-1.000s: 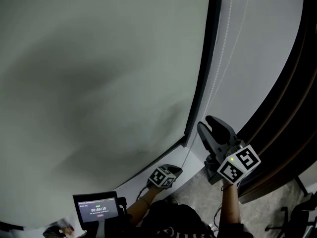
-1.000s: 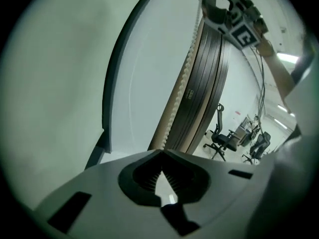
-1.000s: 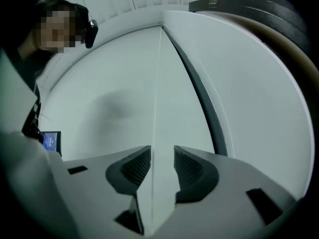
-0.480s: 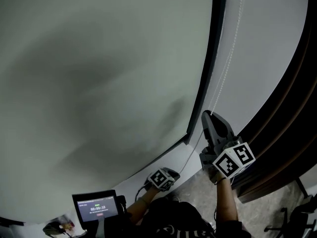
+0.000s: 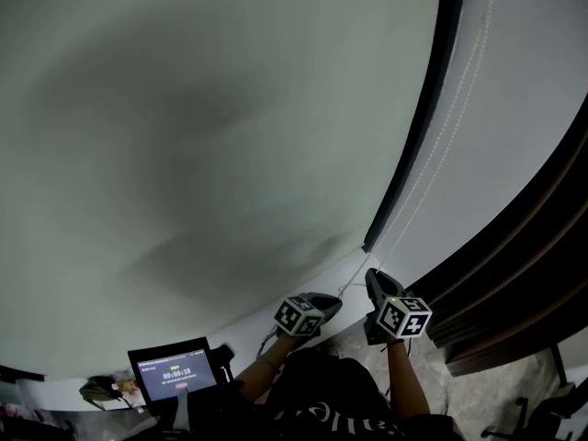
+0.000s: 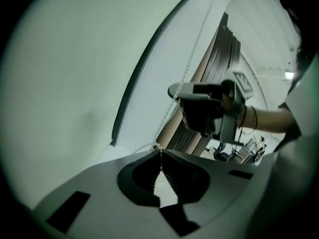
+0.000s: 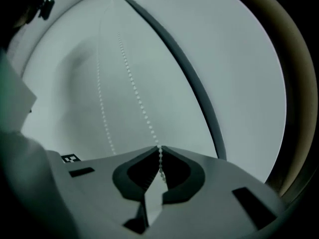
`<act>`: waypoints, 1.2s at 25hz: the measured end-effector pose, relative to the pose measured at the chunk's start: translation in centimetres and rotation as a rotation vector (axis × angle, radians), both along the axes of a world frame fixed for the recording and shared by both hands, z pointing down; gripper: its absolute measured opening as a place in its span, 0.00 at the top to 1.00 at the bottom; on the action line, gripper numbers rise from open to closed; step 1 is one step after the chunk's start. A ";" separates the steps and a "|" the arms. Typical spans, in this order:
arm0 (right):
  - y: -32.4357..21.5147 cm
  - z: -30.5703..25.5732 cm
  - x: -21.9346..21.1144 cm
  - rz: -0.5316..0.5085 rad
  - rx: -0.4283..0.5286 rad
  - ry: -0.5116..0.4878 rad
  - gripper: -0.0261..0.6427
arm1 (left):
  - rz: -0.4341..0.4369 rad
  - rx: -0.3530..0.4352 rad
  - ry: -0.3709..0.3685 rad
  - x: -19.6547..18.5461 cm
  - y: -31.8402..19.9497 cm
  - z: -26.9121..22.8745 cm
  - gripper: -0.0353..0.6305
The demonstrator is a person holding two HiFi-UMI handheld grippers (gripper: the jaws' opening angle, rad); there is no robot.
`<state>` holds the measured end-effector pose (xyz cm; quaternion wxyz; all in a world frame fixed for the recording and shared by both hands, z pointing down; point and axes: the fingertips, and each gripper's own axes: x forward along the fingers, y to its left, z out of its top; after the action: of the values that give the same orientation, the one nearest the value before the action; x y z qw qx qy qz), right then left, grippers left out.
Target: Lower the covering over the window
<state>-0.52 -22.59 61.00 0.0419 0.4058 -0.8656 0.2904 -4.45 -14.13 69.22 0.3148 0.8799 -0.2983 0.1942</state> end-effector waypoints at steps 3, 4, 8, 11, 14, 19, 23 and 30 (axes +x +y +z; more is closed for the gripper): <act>-0.2 0.3 0.4 0.025 0.010 0.021 0.94 | -0.016 0.053 0.046 -0.1 -1.0 -2.0 0.94; -0.5 0.2 0.8 0.032 0.034 0.063 0.94 | -0.017 0.069 0.055 -0.1 -1.5 -2.5 0.94; 0.2 0.4 2.7 0.100 0.064 0.104 0.94 | -0.025 0.117 0.095 0.2 -2.1 -4.3 0.92; 2.0 0.4 4.0 0.130 0.049 0.065 0.93 | -0.035 0.152 0.127 0.6 -2.0 -5.5 0.88; 3.9 -0.2 5.0 0.147 0.046 0.056 0.90 | -0.039 0.193 0.161 1.4 -1.8 -7.2 0.82; 7.3 -1.8 6.2 0.168 0.070 0.052 0.88 | -0.020 0.250 0.230 3.4 -0.9 -10.5 0.77; 10.0 -2.2 6.3 0.202 0.083 0.031 0.88 | 0.023 0.264 0.280 4.4 0.3 -11.8 0.77; 12.6 -1.5 5.4 0.193 0.072 0.010 0.88 | 0.068 0.219 0.313 4.9 3.2 -10.7 0.77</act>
<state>4.92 -9.98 59.51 0.0033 0.4900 -0.8321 0.2599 0.49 -10.92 58.56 0.2531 0.9379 -0.2351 0.0320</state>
